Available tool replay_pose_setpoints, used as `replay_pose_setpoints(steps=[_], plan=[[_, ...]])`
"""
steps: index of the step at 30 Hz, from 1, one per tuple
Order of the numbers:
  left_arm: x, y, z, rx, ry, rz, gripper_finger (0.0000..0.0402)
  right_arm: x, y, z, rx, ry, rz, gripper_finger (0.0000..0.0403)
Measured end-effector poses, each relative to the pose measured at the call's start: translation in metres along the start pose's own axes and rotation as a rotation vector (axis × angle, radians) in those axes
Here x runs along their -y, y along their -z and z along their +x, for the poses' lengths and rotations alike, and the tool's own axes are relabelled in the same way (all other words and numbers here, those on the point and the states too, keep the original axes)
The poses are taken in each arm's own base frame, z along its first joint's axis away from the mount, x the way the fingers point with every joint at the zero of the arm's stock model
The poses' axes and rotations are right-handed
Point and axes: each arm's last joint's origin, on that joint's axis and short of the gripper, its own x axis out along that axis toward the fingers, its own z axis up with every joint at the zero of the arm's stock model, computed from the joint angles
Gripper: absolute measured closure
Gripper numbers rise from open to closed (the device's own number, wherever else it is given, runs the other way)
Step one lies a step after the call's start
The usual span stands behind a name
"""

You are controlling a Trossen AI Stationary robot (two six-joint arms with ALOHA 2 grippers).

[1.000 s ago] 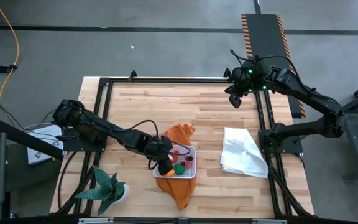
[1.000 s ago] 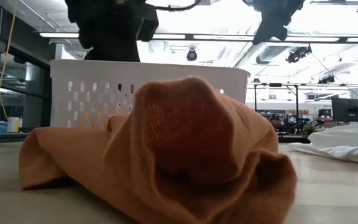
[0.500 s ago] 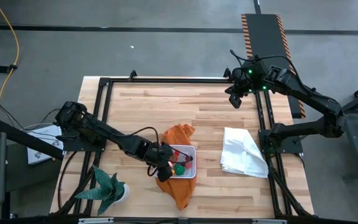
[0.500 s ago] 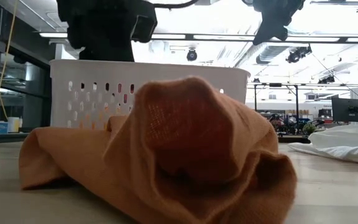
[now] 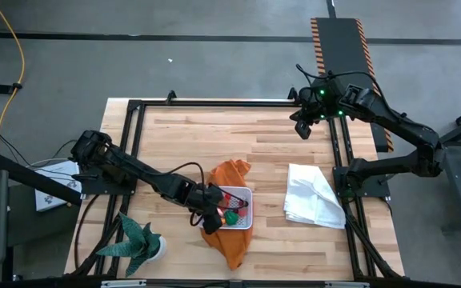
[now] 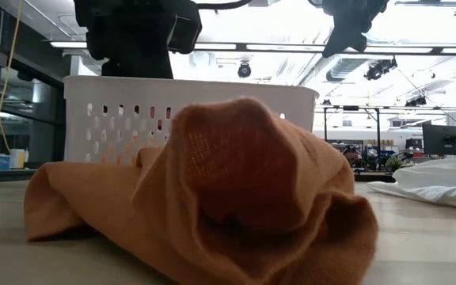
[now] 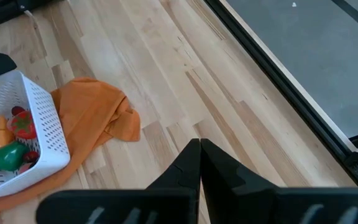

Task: Pick and placing Produce into tupperware
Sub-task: Put the pink peach into the white basket

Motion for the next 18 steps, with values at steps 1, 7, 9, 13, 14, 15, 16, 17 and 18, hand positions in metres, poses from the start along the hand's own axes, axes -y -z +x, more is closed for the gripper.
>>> replay_pose_setpoints(steps=[1, 7, 9, 13, 14, 15, 16, 17, 18], plan=[[0.0003, 0.0000, 0.0000, -0.002, 0.005, 0.000, 0.0272, 0.0000, 0.0000, 0.0000, 0.000, 0.000, 0.000, 0.0403], [0.0012, -0.0006, 0.0000, -0.002, 0.019, -0.001, 0.0272, 0.0000, 0.0000, 0.0000, 0.000, 0.000, -0.005, 0.0403], [0.0013, -0.0006, 0.0000, -0.001, 0.019, 0.000, 0.0272, 0.0000, 0.0000, 0.0000, 0.000, 0.001, -0.007, 0.0403], [0.0020, -0.0012, 0.0000, 0.005, 0.028, 0.006, 0.0272, 0.0000, 0.0000, 0.0000, 0.000, 0.001, -0.024, 0.0403], [0.0027, -0.0019, 0.0000, 0.011, 0.035, 0.007, 0.0272, 0.0000, 0.0000, 0.0000, 0.000, 0.001, -0.026, 0.0403], [0.0037, -0.0026, -0.0001, 0.019, 0.045, 0.011, 0.0272, 0.0001, 0.0000, 0.0000, 0.000, 0.001, -0.026, 0.0403], [0.0046, -0.0033, -0.0002, 0.027, 0.054, 0.014, 0.0272, 0.0001, 0.0000, 0.0000, 0.000, 0.001, -0.026, 0.0403], [0.0055, -0.0042, -0.0004, 0.035, 0.064, 0.018, 0.0272, 0.0000, 0.0000, 0.0000, 0.000, 0.001, -0.026, 0.0403], [0.0062, -0.0047, -0.0004, 0.039, 0.073, 0.020, 0.0271, 0.0000, 0.0000, 0.0000, 0.000, 0.001, -0.026, 0.0403]])
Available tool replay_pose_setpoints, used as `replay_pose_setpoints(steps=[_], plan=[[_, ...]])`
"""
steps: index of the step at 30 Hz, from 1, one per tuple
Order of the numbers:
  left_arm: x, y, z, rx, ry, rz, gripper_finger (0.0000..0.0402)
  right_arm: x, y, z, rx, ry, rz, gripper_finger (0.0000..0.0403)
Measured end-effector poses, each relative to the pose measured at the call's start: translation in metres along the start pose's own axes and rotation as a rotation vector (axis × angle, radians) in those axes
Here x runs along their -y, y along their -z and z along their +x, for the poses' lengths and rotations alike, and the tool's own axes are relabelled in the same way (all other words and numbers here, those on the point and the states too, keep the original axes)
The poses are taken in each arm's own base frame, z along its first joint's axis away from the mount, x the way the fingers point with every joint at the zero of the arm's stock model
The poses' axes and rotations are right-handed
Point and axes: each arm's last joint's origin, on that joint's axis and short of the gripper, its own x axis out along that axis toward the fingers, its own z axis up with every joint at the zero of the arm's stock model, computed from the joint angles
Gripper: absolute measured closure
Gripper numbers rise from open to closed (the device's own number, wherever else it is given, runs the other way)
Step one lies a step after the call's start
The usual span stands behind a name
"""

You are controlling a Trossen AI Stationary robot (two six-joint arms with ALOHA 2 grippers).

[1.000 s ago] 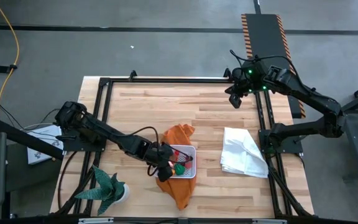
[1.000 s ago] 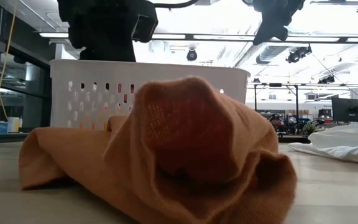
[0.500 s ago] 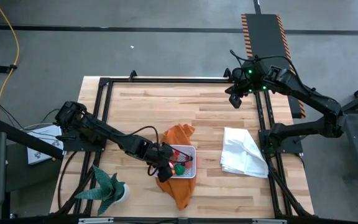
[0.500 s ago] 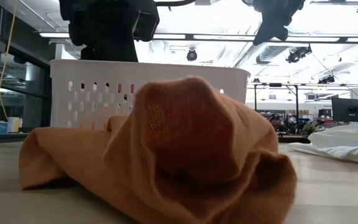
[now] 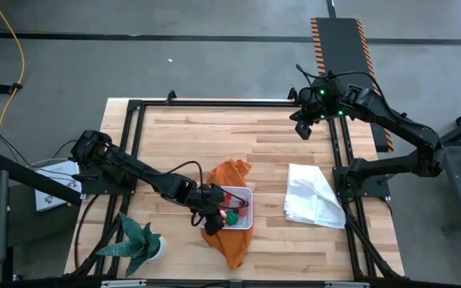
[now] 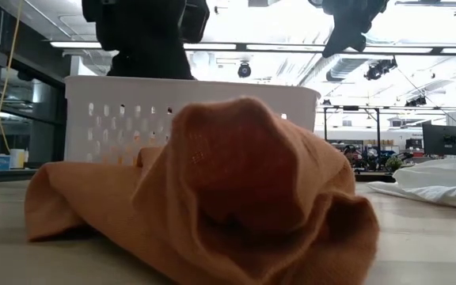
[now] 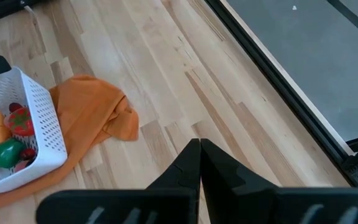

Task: Pick and placing Produce into tupperware
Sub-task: Put the pink peach into the white basket, then return to Home Position

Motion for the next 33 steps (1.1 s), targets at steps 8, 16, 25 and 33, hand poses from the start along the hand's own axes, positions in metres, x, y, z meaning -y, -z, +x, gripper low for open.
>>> replay_pose_setpoints(steps=[8, 16, 25, 33], plan=[[0.003, -0.003, 0.000, 0.025, 0.029, -0.013, 0.0183, 0.000, 0.000, 0.000, 0.000, 0.000, -0.008, 0.0403], [0.003, -0.003, 0.000, 0.023, 0.034, -0.056, 0.0119, 0.000, 0.000, 0.000, 0.000, 0.000, -0.026, 0.0403], [0.023, -0.031, -0.032, 0.089, 0.066, 0.050, 0.0177, 0.000, 0.000, 0.000, 0.000, 0.000, -0.026, 0.0403], [0.031, -0.075, -0.102, 0.144, -0.065, 0.167, 0.0281, -0.001, 0.001, 0.000, -0.011, -0.028, -0.055, 0.0403]])
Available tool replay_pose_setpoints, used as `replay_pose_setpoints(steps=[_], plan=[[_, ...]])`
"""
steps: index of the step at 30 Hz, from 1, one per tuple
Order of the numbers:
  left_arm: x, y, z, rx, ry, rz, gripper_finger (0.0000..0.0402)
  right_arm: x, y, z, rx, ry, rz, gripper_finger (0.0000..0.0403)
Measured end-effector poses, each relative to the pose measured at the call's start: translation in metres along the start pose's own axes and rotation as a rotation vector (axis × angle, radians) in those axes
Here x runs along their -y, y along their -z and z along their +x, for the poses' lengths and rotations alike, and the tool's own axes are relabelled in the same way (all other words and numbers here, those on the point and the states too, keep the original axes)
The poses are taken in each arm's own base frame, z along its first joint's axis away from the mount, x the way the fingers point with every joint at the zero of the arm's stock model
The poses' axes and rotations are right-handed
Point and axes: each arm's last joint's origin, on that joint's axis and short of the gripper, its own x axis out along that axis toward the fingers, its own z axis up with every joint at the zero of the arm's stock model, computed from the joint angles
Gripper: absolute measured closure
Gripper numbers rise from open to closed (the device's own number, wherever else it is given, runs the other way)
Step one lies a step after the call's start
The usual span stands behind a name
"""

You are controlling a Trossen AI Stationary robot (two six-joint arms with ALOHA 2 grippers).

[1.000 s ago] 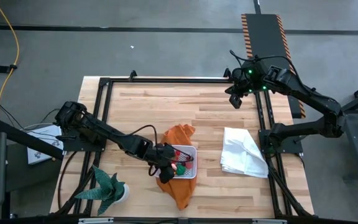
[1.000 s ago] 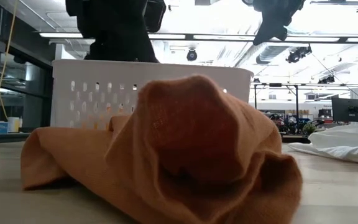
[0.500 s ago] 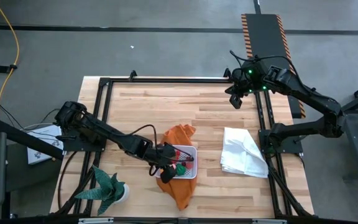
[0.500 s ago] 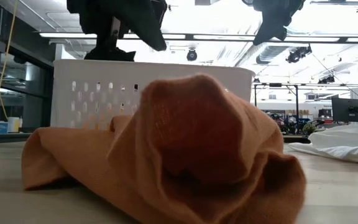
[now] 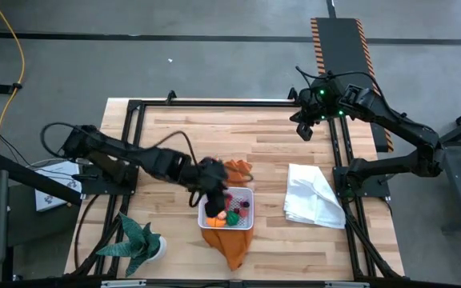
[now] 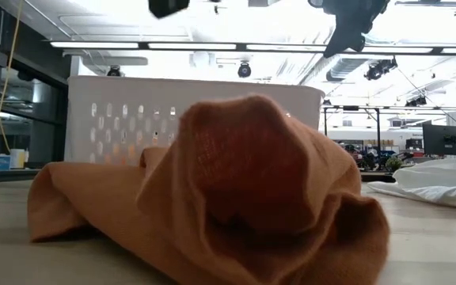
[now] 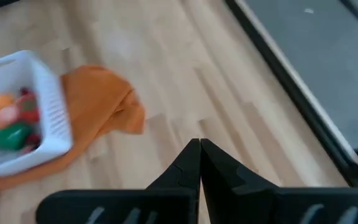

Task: Pick and placing Produce into tupperware
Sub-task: Return to Home Position

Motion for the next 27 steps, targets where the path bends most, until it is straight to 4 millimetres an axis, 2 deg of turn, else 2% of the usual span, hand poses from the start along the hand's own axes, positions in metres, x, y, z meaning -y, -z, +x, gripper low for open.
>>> replay_pose_setpoints(steps=[2, 4, 7, 10, 13, 16, 20, 24, 27], plan=[[-0.006, -0.008, -0.018, -0.012, -0.035, 0.035, 0.0309, -0.002, 0.000, -0.001, 0.004, -0.060, -0.037, 0.0403], [-0.005, -0.023, -0.035, 0.050, -0.016, 0.063, 0.0339, -0.004, 0.000, -0.002, 0.017, -0.138, -0.065, 0.0403], [-0.018, -0.035, -0.065, 0.060, -0.051, 0.107, 0.0387, -0.008, 0.000, -0.005, 0.046, -0.252, -0.097, 0.0403], [-0.034, -0.044, -0.103, 0.098, -0.109, 0.111, 0.0391, -0.009, 0.000, -0.011, 0.088, -0.323, -0.105, 0.0403], [-0.047, -0.047, -0.146, 0.180, -0.148, 0.096, 0.0391, -0.005, 0.002, -0.020, 0.124, -0.312, -0.098, 0.0403], [-0.064, -0.036, -0.193, 0.259, -0.186, 0.061, 0.0399, 0.001, 0.005, -0.034, 0.177, -0.269, -0.074, 0.0403], [-0.083, -0.002, -0.256, 0.373, -0.240, 0.018, 0.0399, 0.008, 0.015, -0.058, 0.277, -0.260, -0.019, 0.0403], [-0.101, 0.040, -0.297, 0.504, -0.209, -0.013, 0.0400, 0.012, 0.041, -0.064, 0.402, -0.283, 0.095, 0.0403], [-0.114, 0.070, -0.306, 0.629, -0.122, -0.026, 0.0400, 0.009, 0.063, -0.054, 0.521, -0.346, 0.219, 0.0403]])
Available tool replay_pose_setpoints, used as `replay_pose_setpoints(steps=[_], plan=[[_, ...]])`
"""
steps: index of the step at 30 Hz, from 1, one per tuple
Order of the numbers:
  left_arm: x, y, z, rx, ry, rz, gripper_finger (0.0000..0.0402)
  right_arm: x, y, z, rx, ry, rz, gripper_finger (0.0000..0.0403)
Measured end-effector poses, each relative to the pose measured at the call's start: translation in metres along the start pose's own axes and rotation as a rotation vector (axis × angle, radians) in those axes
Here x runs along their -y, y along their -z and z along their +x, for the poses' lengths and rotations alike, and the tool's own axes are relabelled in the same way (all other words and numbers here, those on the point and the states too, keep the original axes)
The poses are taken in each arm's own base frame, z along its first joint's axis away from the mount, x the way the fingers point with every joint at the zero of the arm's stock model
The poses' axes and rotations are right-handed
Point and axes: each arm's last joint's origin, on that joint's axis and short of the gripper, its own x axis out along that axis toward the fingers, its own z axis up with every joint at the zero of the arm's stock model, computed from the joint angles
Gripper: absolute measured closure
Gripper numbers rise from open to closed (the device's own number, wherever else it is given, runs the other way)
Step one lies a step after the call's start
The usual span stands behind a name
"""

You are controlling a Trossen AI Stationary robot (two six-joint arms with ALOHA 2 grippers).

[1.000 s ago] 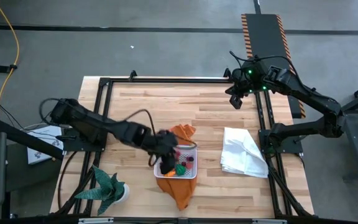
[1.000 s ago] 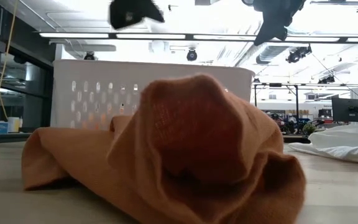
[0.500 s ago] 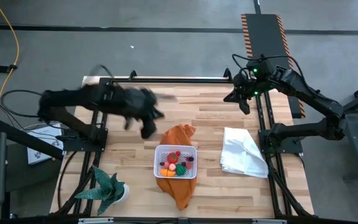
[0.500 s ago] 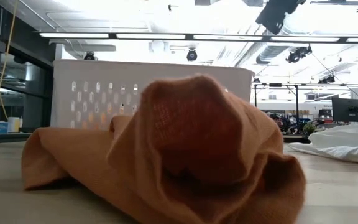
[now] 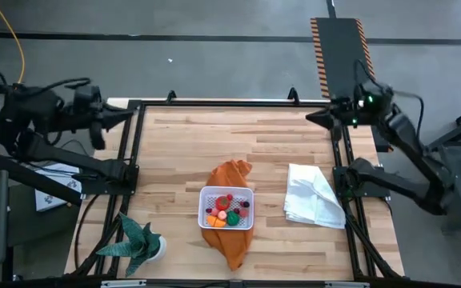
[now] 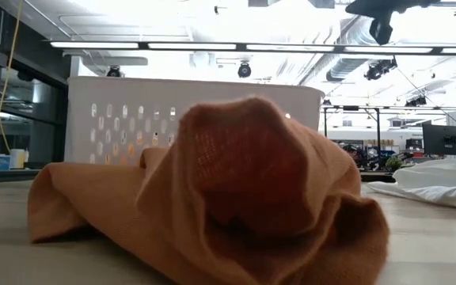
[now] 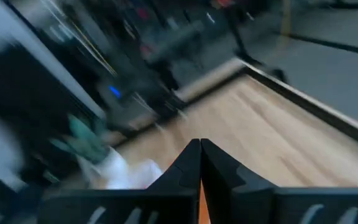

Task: Pick and placing Produce into tupperware
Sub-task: Return to Home Position

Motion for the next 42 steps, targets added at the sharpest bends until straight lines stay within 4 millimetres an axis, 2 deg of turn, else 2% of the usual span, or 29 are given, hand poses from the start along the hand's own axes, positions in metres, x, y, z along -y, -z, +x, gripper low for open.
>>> replay_pose_setpoints(steps=[4, 10, 13, 16, 19, 22, 29, 32, 35, 38, 42], plan=[[-0.015, 0.042, -0.003, 0.120, 0.152, -0.038, 0.0401, -0.003, 0.023, 0.000, 0.176, -0.154, 0.108, 0.0403], [-0.029, 0.101, 0.015, 0.293, 0.315, -0.102, 0.0401, -0.017, 0.039, 0.000, 0.498, -0.341, 0.111, 0.0403], [-0.032, 0.126, 0.027, 0.302, 0.376, -0.128, 0.0401, -0.023, 0.045, 0.011, 0.504, -0.367, 0.143, 0.0403], [-0.035, 0.142, 0.036, 0.289, 0.396, -0.156, 0.0401, -0.032, 0.053, 0.035, 0.436, -0.359, 0.144, 0.0403], [-0.035, 0.148, 0.038, 0.272, 0.415, -0.161, 0.0401, -0.045, 0.065, 0.055, 0.389, -0.312, 0.115, 0.0403], [-0.035, 0.148, 0.038, 0.267, 0.430, -0.157, 0.0401, -0.059, 0.076, 0.064, 0.365, -0.269, 0.087, 0.0403], [-0.037, 0.154, 0.040, 0.214, 0.396, -0.112, 0.0401, -0.075, 0.099, 0.061, 0.287, -0.108, 0.011, 0.0403], [-0.037, 0.158, 0.044, 0.207, 0.391, -0.091, 0.0401, -0.075, 0.106, 0.057, 0.257, -0.094, -0.010, 0.0403], [-0.038, 0.167, 0.049, 0.193, 0.395, -0.074, 0.0401, -0.067, 0.124, 0.054, 0.237, -0.109, 0.003, 0.0403], [-0.040, 0.180, 0.056, 0.168, 0.394, -0.071, 0.0401, -0.059, 0.140, 0.050, 0.262, -0.141, 0.029, 0.0403], [-0.043, 0.190, 0.059, 0.175, 0.408, -0.061, 0.0402, -0.052, 0.148, 0.040, 0.317, -0.188, 0.009, 0.0403]])
